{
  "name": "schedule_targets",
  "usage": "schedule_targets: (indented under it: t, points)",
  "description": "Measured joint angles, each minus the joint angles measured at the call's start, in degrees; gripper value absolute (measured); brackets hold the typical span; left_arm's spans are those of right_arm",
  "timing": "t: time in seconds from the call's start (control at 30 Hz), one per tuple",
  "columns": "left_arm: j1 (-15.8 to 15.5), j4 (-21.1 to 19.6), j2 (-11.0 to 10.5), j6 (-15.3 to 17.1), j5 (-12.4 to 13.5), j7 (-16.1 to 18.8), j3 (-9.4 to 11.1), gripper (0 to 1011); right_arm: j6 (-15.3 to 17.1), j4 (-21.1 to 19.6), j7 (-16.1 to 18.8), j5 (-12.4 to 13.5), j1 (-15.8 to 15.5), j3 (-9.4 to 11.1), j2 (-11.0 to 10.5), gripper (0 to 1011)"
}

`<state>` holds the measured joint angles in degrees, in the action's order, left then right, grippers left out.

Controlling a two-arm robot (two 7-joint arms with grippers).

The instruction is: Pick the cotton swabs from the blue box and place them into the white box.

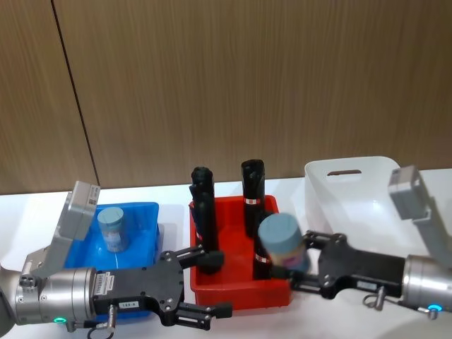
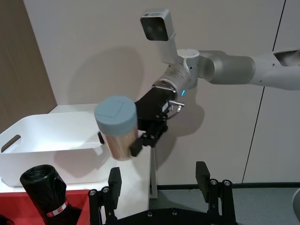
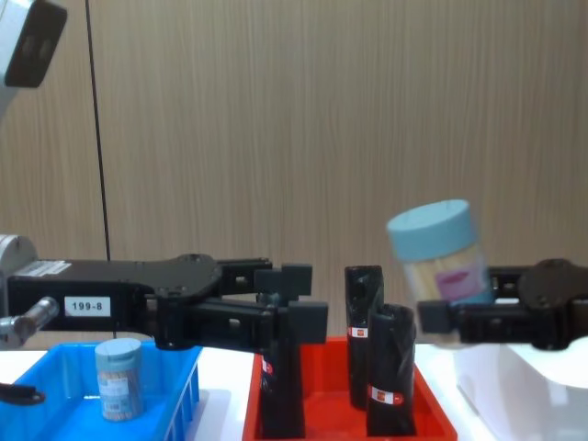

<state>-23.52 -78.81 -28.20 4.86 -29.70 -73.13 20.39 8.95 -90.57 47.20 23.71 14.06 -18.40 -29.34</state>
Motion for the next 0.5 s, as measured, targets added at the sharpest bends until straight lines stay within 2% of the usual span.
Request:
schedule_targets:
  t: [0.23, 0.5]
  points:
    - [0.0, 0.0, 0.0, 0.0, 0.0, 0.0, 0.0, 1003, -0.56, 1.97, -2.99, 0.63, 0.98, 1.28, -0.76, 650]
    - [0.0, 0.0, 0.0, 0.0, 0.0, 0.0, 0.0, 1003, -0.73, 5.55, -7.28, 0.2, 3.14, 2.4, -0.85, 650]
